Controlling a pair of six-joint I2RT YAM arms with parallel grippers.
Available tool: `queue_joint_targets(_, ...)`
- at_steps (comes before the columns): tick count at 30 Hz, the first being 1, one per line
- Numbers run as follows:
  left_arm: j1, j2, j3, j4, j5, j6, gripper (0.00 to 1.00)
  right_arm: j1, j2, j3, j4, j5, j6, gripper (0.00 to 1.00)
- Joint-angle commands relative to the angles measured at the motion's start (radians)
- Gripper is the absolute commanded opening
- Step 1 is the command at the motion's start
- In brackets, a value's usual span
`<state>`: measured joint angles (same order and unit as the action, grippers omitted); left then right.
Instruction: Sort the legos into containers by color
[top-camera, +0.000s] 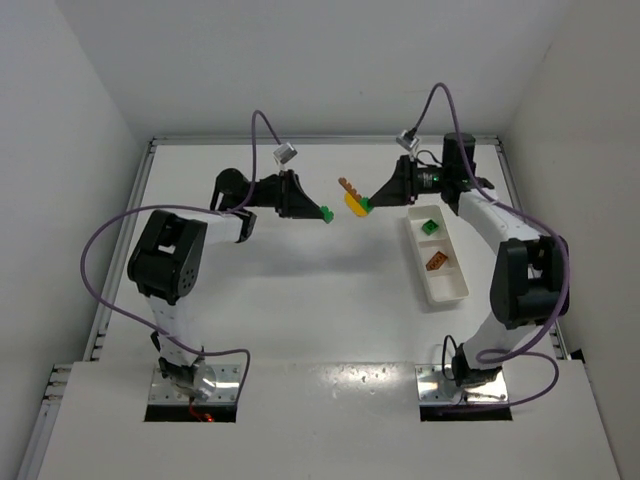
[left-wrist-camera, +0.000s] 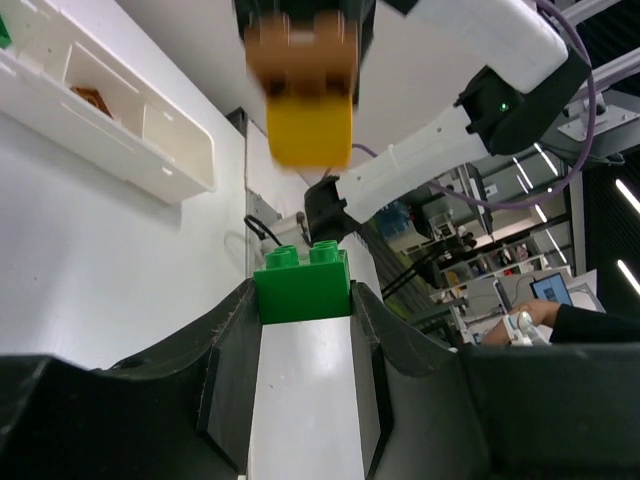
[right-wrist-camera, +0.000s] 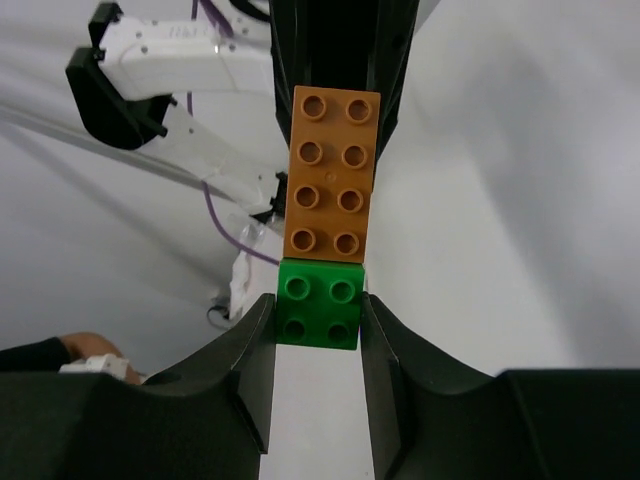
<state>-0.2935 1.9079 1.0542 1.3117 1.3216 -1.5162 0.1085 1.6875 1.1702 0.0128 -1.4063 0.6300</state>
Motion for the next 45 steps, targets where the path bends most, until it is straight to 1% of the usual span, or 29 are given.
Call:
queue_joint_targets(1,-0.012,-0.076,-0.031,0.281,0.001,0.063,0.06,-0.065,-0.009,0.069,0.076,-0.042,0.010,0.00)
queue_joint_targets(5,-0.012,-0.098,-0.051,0.239,-0.009,0.102,0.06,-0.118,-0.009,0.069,0.076,-0.033,0.010,0.00)
queue_joint_targets(9,-0.012,-0.119,-0.051,0.221,-0.009,0.112,0.06,-0.130,-0.009,0.069,0.085,-0.033,0.010,0.00)
queue_joint_targets(11,-0.012,-0.128,-0.071,0.203,-0.031,0.122,0.06,-0.130,-0.009,0.060,0.085,-0.033,0.010,0.00)
queue_joint_targets(12,-0.012,-0.129,-0.086,0.190,-0.076,0.134,0.06,-0.130,-0.018,0.060,0.085,-0.033,0.001,0.00)
queue_joint_targets(13,-0.022,-0.165,-0.103,0.149,-0.108,0.164,0.06,-0.139,-0.018,0.049,0.085,-0.014,0.000,0.00)
queue_joint_targets(14,-0.044,-0.191,-0.130,-0.053,-0.145,0.311,0.05,-0.148,-0.038,0.049,0.076,-0.002,-0.010,0.00)
queue_joint_targets(15,-0.062,-0.225,-0.131,-0.218,-0.244,0.438,0.05,-0.148,-0.049,0.049,0.066,0.013,-0.019,0.00)
queue_joint_targets(16,-0.087,-0.265,-0.131,-0.399,-0.310,0.582,0.04,-0.177,-0.063,0.049,0.052,0.054,-0.032,0.00)
queue_joint_targets(17,-0.119,-0.326,-0.103,-0.575,-0.379,0.734,0.04,-0.191,-0.080,0.049,-0.024,0.085,-0.059,0.00)
queue_joint_targets(18,-0.200,-0.339,-0.041,-0.835,-0.509,0.972,0.02,-0.205,-0.116,0.068,-0.077,0.137,-0.150,0.00)
queue_joint_targets(19,-0.234,-0.339,-0.019,-0.895,-0.554,1.025,0.01,-0.229,-0.136,0.077,-0.138,0.176,-0.206,0.00)
queue_joint_targets(20,-0.255,-0.327,-0.010,-0.896,-0.579,1.025,0.00,-0.242,-0.156,0.077,-0.262,0.208,-0.264,0.00)
queue_joint_targets(21,-0.284,-0.276,0.007,-0.866,-0.602,0.993,0.00,-0.253,-0.199,0.086,-0.293,0.255,-0.333,0.00)
queue_joint_targets(22,-0.295,-0.241,0.022,-0.856,-0.611,0.975,0.00,-0.265,-0.222,0.072,-0.318,0.279,-0.351,0.00)
queue_joint_targets(23,-0.314,-0.160,0.064,-0.833,-0.624,0.941,0.00,-0.288,-0.248,0.048,-0.330,0.324,-0.351,0.00)
queue_joint_targets(26,-0.328,-0.035,0.156,-0.824,-0.662,0.895,0.00,-0.328,-0.357,-0.006,-0.330,0.418,-0.351,0.00)
queue_joint_targets(27,-0.338,0.006,0.229,-0.824,-0.662,0.871,0.00,-0.337,-0.382,-0.006,-0.339,0.435,-0.351,0.00)
queue_joint_targets(28,-0.338,0.072,0.260,-0.824,-0.676,0.860,0.00,-0.337,-0.402,-0.018,-0.350,0.452,-0.351,0.00)
queue_joint_targets(31,-0.348,0.163,0.386,-0.796,-0.696,0.837,0.00,-0.375,-0.471,-0.040,-0.372,0.497,-0.339,0.00)
queue_joint_targets(32,-0.360,0.224,0.424,-0.805,-0.696,0.837,0.00,-0.389,-0.486,-0.053,-0.372,0.509,-0.328,0.00)
queue_joint_targets(34,-0.369,0.281,0.525,-0.805,-0.696,0.811,0.00,-0.403,-0.532,-0.063,-0.355,0.509,-0.300,0.00)
queue_joint_targets(37,-0.406,0.347,0.608,-0.782,-0.714,0.801,0.00,-0.427,-0.567,-0.073,-0.373,0.498,-0.273,0.00)
queue_joint_targets(40,-0.427,0.410,0.682,-0.749,-0.714,0.759,0.00,-0.449,-0.592,-0.073,-0.395,0.489,-0.263,0.00)
queue_joint_targets(44,-0.447,0.479,0.769,-0.749,-0.703,0.749,0.00,-0.467,-0.612,-0.073,-0.428,0.471,-0.263,0.00)
queue_joint_targets(45,-0.447,0.491,0.783,-0.749,-0.703,0.749,0.03,-0.467,-0.612,-0.073,-0.439,0.471,-0.263,0.00)
